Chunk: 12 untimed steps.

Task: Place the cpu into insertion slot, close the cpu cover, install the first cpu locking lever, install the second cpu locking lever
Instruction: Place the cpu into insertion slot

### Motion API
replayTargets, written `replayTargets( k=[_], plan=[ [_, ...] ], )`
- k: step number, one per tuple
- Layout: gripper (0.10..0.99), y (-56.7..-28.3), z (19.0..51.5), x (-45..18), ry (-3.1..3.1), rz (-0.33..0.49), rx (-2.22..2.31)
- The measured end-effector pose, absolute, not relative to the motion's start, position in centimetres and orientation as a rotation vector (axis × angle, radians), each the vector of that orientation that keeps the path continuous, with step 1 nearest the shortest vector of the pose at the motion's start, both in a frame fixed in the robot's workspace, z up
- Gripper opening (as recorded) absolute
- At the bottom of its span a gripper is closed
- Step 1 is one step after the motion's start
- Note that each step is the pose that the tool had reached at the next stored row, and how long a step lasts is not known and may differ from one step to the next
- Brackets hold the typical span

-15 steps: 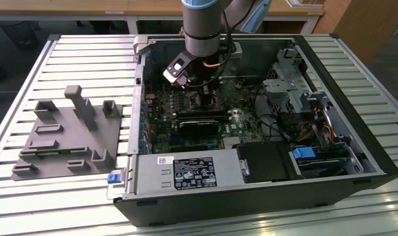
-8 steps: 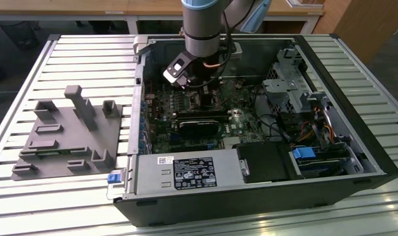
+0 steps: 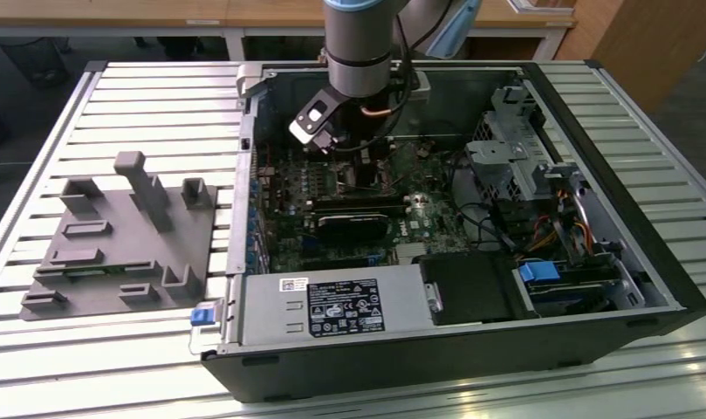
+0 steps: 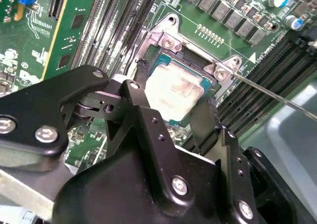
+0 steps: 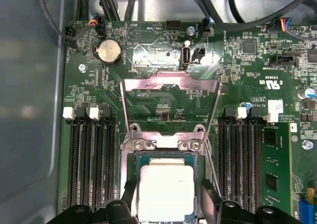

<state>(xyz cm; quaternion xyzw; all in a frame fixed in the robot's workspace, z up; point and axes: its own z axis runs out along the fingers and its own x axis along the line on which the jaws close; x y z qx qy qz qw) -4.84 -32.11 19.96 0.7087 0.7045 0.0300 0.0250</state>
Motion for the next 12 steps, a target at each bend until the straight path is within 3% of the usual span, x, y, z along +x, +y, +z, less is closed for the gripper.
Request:
replayTargets(
  k=[6,8,11,12],
  plan=[
    [0.608,-32.11,20.67,-4.54,2.192,0.067,2.205],
    [0.478,-32.11,20.73,-4.42,2.196,0.058,2.209],
    [0.424,-32.11,20.86,-4.26,2.2,0.049,2.214],
    [0.365,-32.11,20.88,-4.21,2.201,0.048,2.214]
  ],
)
